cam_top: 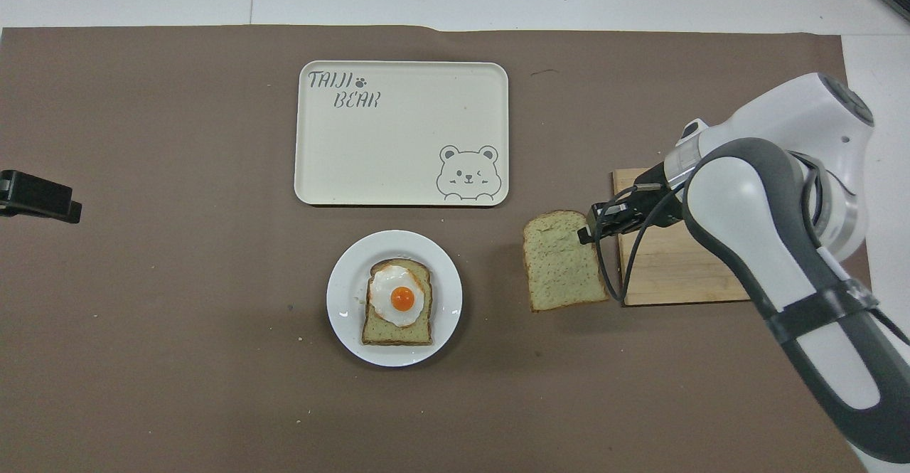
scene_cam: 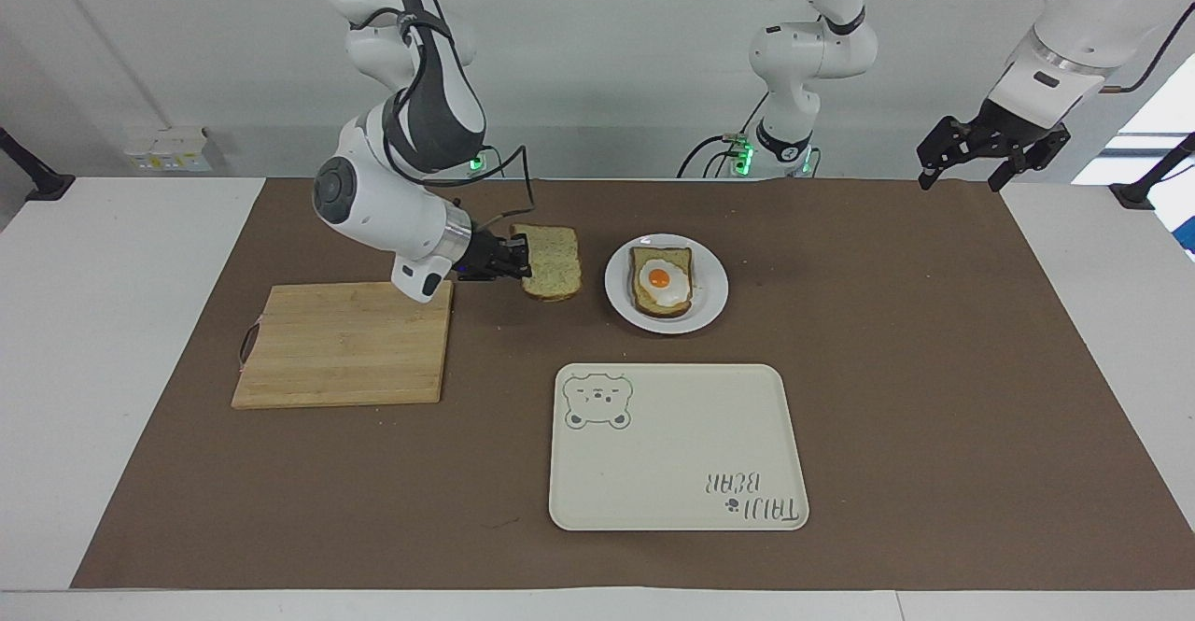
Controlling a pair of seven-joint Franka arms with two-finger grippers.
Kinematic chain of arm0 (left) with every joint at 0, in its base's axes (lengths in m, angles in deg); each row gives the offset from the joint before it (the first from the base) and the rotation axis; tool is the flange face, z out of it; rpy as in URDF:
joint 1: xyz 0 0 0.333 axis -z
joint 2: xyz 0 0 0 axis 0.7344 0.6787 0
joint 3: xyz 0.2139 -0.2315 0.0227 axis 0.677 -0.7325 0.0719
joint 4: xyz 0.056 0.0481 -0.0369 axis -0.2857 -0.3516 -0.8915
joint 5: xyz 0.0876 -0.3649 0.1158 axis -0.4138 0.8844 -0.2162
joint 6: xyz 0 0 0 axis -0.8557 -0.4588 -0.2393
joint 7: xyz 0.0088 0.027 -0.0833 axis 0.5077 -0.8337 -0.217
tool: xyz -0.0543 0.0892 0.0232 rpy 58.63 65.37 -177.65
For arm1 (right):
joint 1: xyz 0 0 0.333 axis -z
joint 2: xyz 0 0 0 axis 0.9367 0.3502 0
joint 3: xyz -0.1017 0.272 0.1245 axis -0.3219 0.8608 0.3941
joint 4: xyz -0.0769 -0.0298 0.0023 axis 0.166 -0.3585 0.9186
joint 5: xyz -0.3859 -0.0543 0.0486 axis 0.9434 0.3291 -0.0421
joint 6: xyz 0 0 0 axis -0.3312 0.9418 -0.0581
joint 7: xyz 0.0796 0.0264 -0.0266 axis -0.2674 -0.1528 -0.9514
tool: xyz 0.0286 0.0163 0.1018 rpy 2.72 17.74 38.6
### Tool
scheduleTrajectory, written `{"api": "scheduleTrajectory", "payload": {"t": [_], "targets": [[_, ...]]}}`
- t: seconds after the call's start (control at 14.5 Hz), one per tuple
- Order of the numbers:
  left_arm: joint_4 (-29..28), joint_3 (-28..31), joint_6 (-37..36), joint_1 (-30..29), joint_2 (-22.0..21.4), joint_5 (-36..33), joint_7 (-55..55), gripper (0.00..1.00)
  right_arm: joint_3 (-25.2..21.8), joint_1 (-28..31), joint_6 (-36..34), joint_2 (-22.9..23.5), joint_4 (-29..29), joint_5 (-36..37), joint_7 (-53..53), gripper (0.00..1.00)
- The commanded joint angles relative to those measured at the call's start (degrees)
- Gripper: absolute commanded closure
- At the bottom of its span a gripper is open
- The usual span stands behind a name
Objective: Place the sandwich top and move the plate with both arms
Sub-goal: 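Lift the bread slice with the right gripper and carry it toward the plate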
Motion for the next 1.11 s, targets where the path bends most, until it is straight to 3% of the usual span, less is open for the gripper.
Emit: {"api": "scheduleTrajectory", "payload": {"t": [0.0,0.41,1.04], "targets": [[-0.08,-0.06,-0.84,-0.05,-0.28,-0.98,0.42,0.00,0.03,-2.99,2.84,-1.58,1.80,-2.86,-3.76,1.00],[-2.19,0.11,-0.67,-0.14,-1.42,1.03,-0.72,0.00,0.03,-10.46,9.78,-0.71,2.86,-6.38,-7.20,1.00],[-10.02,0.20,3.02,-1.81,-5.91,4.46,-8.63,0.00,0.11,-15.74,16.30,1.75,4.00,-8.49,-11.24,1.00]]}}
